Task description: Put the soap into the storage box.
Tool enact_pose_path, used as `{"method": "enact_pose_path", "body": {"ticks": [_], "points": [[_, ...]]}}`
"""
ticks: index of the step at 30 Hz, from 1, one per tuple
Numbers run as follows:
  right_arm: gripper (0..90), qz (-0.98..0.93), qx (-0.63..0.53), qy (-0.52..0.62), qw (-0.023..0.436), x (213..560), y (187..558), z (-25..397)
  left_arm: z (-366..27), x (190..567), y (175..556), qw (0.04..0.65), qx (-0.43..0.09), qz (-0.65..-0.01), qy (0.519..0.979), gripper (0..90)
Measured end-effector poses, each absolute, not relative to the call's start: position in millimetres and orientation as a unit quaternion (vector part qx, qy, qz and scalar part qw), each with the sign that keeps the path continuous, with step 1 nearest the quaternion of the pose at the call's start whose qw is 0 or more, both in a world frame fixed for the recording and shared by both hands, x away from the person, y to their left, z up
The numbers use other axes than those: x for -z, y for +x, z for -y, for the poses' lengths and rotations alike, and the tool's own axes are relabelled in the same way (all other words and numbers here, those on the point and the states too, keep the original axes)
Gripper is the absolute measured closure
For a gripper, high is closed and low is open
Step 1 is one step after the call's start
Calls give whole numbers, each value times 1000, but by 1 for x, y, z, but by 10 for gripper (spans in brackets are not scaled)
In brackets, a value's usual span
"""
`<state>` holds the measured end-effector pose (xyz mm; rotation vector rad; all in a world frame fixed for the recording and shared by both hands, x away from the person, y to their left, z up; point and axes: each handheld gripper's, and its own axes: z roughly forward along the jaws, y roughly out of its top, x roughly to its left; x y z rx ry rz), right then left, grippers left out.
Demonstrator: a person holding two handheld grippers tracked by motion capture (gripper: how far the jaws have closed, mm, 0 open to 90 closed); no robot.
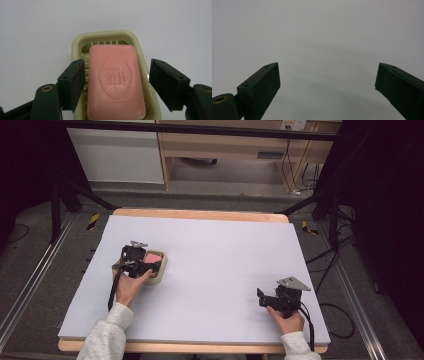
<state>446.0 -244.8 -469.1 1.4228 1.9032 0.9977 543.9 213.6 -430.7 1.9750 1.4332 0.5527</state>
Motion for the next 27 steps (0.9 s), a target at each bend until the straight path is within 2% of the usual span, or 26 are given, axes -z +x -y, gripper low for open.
{"method": "enact_pose_path", "body": {"ticks": [10,18,27], "points": [[62,-706,-375,533,277,469,446,245,-220,418,521,361,-220,-516,745,288],[62,-704,-376,535,278,468,446,246,-232,413,492,422,-220,-490,730,306],[62,-701,-375,539,279,468,446,247,-257,420,466,434,-239,-487,719,303]]}}
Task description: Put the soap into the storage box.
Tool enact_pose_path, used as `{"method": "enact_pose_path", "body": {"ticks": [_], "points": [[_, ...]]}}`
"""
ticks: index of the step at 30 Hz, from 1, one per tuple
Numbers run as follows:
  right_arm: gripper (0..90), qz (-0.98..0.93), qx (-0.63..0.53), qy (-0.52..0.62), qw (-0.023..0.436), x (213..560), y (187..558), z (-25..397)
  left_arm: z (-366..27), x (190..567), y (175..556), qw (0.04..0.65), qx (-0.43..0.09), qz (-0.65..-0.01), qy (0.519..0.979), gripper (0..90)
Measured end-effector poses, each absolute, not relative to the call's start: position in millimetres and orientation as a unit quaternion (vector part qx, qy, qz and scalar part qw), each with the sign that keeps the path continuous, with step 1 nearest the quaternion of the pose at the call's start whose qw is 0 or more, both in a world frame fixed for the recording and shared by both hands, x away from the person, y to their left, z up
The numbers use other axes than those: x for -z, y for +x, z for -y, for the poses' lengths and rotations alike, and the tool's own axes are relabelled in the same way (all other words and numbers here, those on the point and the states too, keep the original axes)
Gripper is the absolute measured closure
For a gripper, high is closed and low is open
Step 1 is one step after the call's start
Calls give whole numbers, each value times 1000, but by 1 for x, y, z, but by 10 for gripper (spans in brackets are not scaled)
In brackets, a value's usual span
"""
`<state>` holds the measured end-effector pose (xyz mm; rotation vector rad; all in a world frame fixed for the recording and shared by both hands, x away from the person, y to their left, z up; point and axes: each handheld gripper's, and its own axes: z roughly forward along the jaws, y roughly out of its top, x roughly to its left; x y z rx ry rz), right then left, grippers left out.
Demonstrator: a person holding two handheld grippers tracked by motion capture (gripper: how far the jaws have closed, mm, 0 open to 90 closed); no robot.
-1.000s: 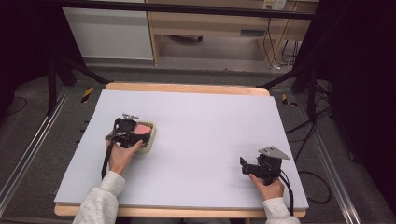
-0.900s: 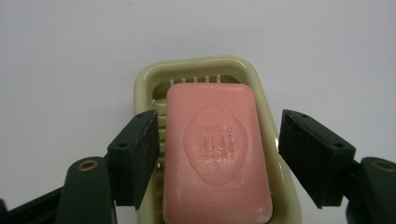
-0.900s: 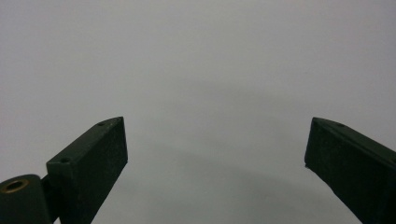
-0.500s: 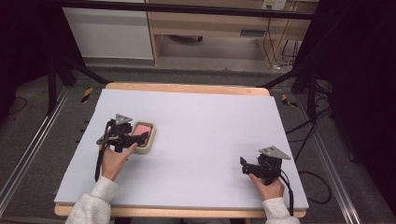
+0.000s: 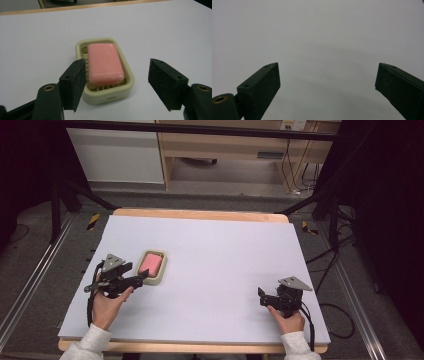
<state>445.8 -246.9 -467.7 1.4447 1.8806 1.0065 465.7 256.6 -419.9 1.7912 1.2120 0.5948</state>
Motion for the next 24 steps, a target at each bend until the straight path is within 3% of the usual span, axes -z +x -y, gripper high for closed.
{"method": "enact_pose_path", "body": {"ticks": [15,24], "points": [[63,-697,-367,549,278,471,448,252,-296,444,441,417,-255,-515,704,282],[63,-695,-368,553,276,472,447,254,-313,457,439,368,-279,-526,714,269]]}}
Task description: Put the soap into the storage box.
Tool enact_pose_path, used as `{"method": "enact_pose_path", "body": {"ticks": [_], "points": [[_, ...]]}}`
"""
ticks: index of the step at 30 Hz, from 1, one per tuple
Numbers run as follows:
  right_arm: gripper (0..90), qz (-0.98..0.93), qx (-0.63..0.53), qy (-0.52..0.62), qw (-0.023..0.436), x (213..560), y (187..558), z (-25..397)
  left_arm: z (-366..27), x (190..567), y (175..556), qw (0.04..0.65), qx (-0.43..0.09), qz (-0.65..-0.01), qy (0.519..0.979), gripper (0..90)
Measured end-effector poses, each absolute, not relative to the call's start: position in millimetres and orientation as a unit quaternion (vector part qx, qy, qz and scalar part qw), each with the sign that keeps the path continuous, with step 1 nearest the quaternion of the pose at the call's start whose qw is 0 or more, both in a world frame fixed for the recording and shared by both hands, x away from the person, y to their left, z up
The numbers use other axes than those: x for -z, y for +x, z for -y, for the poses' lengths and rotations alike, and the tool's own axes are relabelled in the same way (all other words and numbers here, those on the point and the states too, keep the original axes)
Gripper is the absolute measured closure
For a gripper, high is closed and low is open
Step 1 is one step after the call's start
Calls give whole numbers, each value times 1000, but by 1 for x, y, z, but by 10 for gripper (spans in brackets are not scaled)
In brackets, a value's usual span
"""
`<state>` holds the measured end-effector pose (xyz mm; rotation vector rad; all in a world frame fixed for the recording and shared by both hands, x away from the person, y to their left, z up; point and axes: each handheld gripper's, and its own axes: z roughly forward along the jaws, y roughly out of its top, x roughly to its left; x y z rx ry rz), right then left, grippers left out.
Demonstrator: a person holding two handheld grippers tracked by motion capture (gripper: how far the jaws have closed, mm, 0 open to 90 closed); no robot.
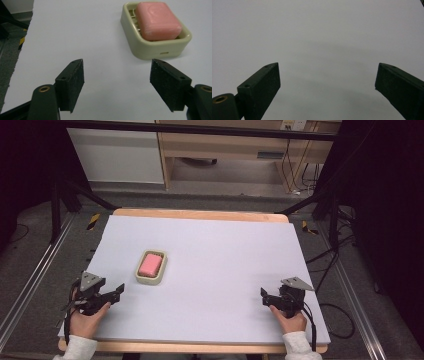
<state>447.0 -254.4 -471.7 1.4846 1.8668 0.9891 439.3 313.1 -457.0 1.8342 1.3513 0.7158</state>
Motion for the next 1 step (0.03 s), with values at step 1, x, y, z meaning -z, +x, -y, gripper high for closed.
{"method": "enact_pose_path", "body": {"ticks": [1], "points": [[63,-695,-368,553,276,472,447,254,-315,458,440,364,-278,-528,715,269]]}}
